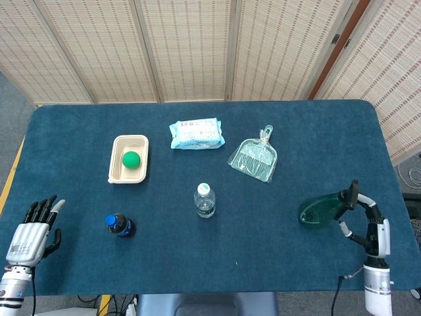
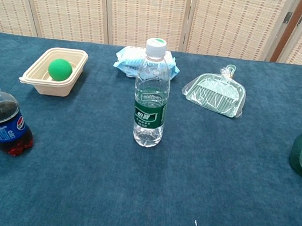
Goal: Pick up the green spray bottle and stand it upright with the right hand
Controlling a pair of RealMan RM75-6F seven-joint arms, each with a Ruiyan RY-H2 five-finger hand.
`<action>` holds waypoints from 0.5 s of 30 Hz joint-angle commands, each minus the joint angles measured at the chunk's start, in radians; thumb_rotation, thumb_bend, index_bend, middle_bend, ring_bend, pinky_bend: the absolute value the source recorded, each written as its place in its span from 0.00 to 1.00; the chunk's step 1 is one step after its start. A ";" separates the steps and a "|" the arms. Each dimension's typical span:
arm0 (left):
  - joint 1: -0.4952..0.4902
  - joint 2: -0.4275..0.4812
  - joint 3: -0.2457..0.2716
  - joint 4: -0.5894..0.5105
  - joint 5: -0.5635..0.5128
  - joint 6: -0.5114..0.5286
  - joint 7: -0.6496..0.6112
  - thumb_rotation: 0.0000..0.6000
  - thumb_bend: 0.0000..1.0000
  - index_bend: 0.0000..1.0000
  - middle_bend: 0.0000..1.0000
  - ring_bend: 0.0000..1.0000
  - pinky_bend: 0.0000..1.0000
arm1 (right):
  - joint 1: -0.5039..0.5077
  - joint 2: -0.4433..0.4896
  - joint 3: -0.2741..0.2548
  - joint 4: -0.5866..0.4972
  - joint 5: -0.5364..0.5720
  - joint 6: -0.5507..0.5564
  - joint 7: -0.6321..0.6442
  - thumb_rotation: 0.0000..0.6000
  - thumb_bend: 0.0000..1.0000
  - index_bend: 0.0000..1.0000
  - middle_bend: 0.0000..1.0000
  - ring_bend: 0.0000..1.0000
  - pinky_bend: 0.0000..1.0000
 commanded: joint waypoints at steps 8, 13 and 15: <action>0.000 0.001 0.001 -0.006 0.002 0.003 0.008 1.00 0.61 0.06 0.01 0.00 0.00 | -0.008 0.029 -0.008 -0.020 -0.010 0.009 -0.035 1.00 0.12 0.29 0.25 0.24 0.23; 0.002 0.005 0.000 -0.013 0.001 0.007 0.013 1.00 0.61 0.06 0.01 0.00 0.00 | -0.022 0.075 -0.026 -0.060 -0.024 0.009 -0.124 1.00 0.12 0.29 0.24 0.23 0.22; 0.001 0.007 -0.001 -0.017 0.001 0.008 0.016 1.00 0.61 0.06 0.01 0.00 0.00 | -0.032 0.101 -0.032 -0.089 -0.028 0.013 -0.163 1.00 0.12 0.28 0.24 0.22 0.22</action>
